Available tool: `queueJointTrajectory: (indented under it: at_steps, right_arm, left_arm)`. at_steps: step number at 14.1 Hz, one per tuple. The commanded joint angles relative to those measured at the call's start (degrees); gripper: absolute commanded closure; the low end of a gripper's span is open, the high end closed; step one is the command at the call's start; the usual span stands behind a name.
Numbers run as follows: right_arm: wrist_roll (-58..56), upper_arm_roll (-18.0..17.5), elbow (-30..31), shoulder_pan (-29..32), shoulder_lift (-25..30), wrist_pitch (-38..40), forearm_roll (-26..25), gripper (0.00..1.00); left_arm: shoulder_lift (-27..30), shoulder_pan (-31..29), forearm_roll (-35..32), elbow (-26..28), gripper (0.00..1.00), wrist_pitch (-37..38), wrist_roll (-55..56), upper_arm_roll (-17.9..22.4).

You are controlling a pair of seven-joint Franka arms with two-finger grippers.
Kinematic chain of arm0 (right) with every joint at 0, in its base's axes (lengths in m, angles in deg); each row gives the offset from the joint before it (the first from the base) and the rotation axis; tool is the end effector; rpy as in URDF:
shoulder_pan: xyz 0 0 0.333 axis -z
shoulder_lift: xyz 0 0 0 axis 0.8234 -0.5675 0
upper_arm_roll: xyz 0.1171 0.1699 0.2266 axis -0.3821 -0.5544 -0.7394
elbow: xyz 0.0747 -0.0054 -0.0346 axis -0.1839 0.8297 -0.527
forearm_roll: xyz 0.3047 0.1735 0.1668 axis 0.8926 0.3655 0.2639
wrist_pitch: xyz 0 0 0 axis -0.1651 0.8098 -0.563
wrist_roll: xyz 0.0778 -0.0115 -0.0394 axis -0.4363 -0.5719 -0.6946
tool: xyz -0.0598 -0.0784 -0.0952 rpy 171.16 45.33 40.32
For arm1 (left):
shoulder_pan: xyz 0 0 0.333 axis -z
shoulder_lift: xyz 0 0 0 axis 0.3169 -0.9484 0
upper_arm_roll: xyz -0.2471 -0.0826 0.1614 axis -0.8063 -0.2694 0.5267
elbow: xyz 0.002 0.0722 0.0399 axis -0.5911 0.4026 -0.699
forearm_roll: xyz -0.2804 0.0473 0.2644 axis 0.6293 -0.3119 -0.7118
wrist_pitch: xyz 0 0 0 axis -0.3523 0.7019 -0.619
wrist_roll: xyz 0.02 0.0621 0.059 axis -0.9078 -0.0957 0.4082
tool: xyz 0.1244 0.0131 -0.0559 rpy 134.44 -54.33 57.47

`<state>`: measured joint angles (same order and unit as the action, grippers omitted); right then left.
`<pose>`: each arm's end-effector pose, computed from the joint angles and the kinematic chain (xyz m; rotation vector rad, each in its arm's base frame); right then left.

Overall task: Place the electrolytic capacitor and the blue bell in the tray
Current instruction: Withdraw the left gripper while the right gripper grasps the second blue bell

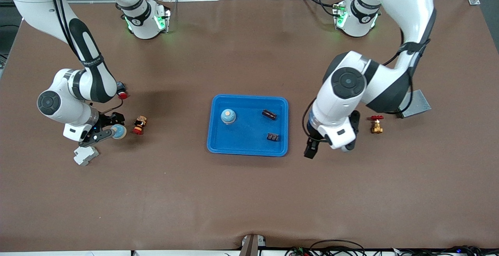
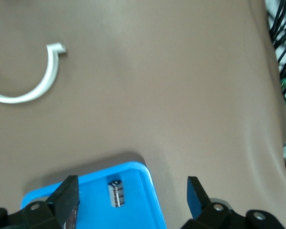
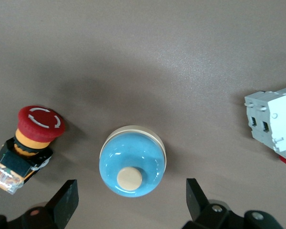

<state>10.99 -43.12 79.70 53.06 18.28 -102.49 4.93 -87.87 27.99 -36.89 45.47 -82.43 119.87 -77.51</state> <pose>0.5533 -0.0605 0.1685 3.0601 0.6654 -0.1410 0.6291 -0.3145 0.3817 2.4996 1.7564 0.1257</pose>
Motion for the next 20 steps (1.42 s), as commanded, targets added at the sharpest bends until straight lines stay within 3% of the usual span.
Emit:
queueJointTrajectory:
  at_steps: [1,14,20]
  right_arm:
    - [-0.5,-0.7,-1.3,1.1,-1.6,0.1,0.2,0.00]
    - [-0.5,-1.1,-2.2,0.5,-3.4,0.1,0.3,0.00]
    - [-0.5,-1.1,-3.7,0.7,-5.5,0.2,0.3,0.00]
  left_arm:
    - [4.5,-1.0,-0.6,0.6,0.00,5.0,-5.4,0.1]
    - [14.1,-11.1,-0.4,0.6,0.00,16.5,-50.1,-0.3]
    - [16.7,-13.6,-0.3,0.6,0.00,20.1,-61.7,0.0]
